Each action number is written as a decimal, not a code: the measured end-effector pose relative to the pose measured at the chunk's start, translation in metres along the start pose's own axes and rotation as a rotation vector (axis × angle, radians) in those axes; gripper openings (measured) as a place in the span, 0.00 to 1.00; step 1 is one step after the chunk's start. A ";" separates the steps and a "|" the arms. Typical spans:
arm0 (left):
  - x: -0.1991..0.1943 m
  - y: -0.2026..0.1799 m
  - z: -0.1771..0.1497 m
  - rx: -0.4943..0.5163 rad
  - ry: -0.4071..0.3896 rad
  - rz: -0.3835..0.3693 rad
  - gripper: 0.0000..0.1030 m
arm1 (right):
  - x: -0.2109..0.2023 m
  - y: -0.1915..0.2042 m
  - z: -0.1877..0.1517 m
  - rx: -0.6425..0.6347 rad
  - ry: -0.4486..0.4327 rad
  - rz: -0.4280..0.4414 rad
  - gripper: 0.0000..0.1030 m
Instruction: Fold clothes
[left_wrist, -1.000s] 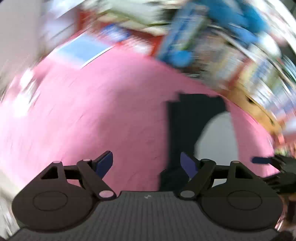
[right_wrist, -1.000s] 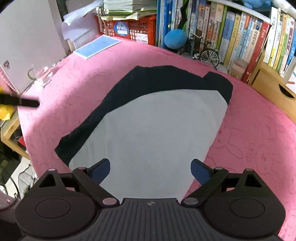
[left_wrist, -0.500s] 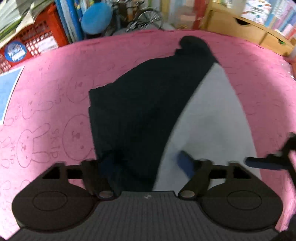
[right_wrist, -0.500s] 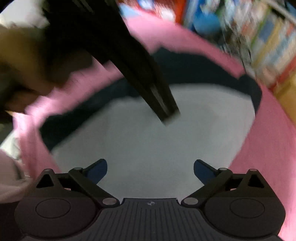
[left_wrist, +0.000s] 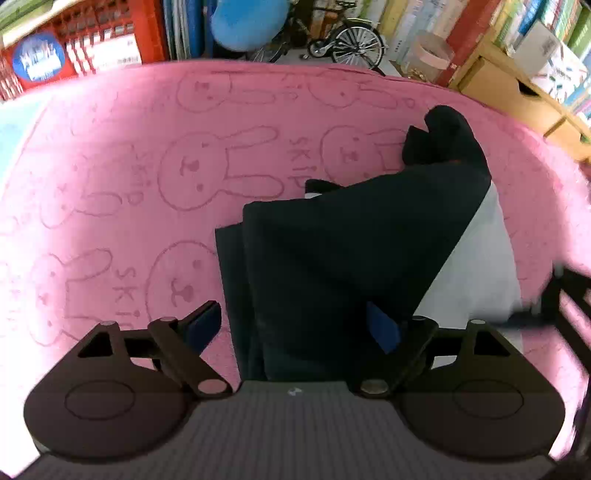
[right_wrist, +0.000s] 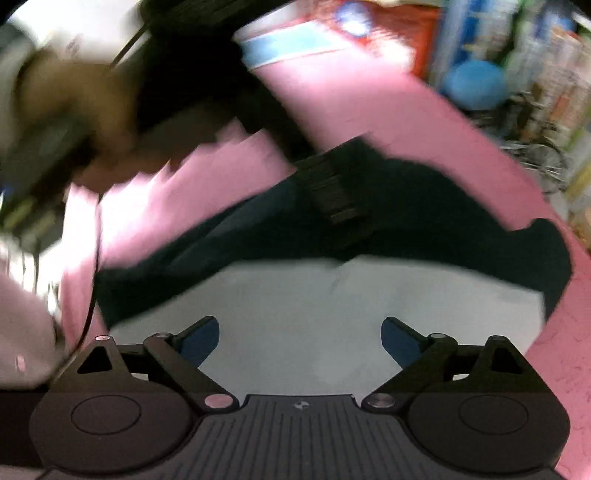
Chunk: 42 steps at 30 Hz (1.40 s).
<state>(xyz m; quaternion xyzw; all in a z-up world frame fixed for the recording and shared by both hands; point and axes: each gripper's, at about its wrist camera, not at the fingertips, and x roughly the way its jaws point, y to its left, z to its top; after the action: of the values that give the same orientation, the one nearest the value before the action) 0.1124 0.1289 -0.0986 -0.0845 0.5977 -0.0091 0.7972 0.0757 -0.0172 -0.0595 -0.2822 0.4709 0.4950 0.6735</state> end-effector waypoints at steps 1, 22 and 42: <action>0.000 0.001 0.000 -0.004 0.002 -0.002 0.92 | 0.007 -0.013 0.005 0.039 -0.002 -0.011 0.93; -0.013 -0.003 -0.003 -0.027 -0.002 0.056 0.95 | 0.019 -0.053 -0.007 0.165 -0.055 -0.144 1.00; -0.137 -0.076 -0.138 -0.095 -0.105 0.163 0.99 | -0.092 0.038 -0.131 0.358 -0.213 -0.212 1.00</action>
<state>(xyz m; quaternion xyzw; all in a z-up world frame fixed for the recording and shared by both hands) -0.0517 0.0530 0.0056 -0.0737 0.5597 0.0886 0.8206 -0.0122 -0.1515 -0.0247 -0.1525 0.4452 0.3570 0.8069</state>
